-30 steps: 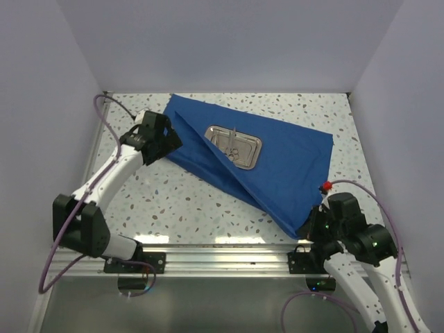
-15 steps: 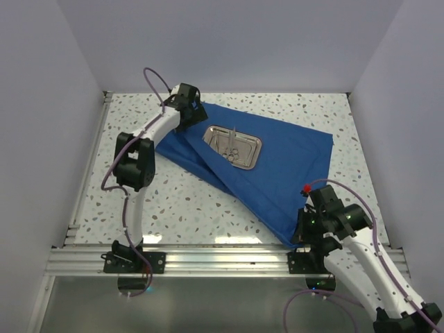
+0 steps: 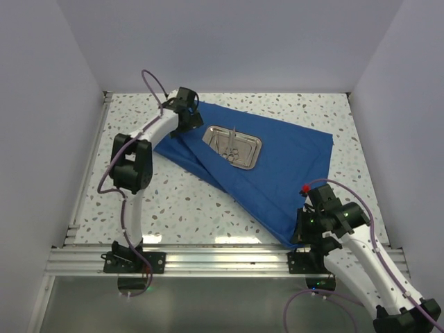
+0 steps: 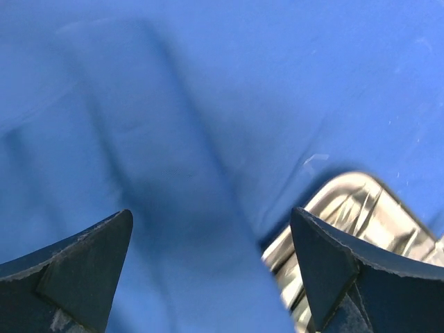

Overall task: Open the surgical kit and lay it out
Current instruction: Open the surgical kit at the center of the board.

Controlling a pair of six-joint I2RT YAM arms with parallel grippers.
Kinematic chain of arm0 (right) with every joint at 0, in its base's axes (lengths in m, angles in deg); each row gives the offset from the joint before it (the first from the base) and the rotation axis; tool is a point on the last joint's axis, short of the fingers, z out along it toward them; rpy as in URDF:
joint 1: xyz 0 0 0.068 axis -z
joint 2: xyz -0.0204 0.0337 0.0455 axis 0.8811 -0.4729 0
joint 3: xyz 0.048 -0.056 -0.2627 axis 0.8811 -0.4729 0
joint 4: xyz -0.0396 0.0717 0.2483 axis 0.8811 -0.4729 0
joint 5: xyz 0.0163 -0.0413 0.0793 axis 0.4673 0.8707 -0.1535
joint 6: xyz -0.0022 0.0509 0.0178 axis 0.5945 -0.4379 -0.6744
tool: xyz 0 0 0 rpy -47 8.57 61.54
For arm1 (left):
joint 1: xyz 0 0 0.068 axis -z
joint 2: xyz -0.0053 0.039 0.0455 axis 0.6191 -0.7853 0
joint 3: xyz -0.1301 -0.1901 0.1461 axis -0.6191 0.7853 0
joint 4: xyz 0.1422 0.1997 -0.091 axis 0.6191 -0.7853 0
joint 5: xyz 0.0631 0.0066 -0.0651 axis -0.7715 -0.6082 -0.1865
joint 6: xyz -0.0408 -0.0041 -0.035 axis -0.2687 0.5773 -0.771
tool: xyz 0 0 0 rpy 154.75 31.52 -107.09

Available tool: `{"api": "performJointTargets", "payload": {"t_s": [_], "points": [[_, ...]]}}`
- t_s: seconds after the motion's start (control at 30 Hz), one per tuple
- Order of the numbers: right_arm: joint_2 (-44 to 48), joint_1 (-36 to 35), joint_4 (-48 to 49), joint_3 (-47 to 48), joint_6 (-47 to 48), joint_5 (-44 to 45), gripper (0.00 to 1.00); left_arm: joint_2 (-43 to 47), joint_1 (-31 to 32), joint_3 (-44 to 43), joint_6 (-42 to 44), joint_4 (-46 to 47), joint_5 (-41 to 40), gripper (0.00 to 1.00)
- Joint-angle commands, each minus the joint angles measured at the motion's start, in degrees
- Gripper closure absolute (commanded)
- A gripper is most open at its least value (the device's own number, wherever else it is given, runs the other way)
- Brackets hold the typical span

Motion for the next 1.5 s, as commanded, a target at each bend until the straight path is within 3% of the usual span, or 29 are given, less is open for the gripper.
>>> {"api": "performJointTargets", "payload": {"t_s": [0.0, 0.6, 0.93, 1.3, 1.43, 1.47], "points": [[-0.40, -0.37, -14.04, -0.62, 2.37, 0.15, 1.00, 11.20, 0.20, 3.28, -1.03, 0.66, -4.79, 0.00], [-1.54, -0.37, -13.86, -0.53, 3.69, -0.02, 1.00, 9.03, 0.46, 12.87, -1.91, 6.19, -3.05, 0.02], [-2.69, -0.46, -13.60, -0.62, 3.86, 0.06, 1.00, 3.49, 0.46, 9.71, -2.70, 9.36, -1.11, 0.05], [-2.86, -0.46, -13.68, -0.79, 4.13, -0.20, 1.00, 0.59, 0.37, 3.65, -2.70, 10.68, -0.84, 0.36], [-2.69, -0.37, -13.86, -0.88, 4.30, -0.46, 1.00, 1.03, 0.28, 1.81, -1.65, 10.24, -0.93, 0.60], [-2.86, -0.46, -13.86, -0.88, 4.30, -0.46, 1.00, 1.29, 0.28, 1.11, -1.47, 9.72, -0.93, 0.77]]}}
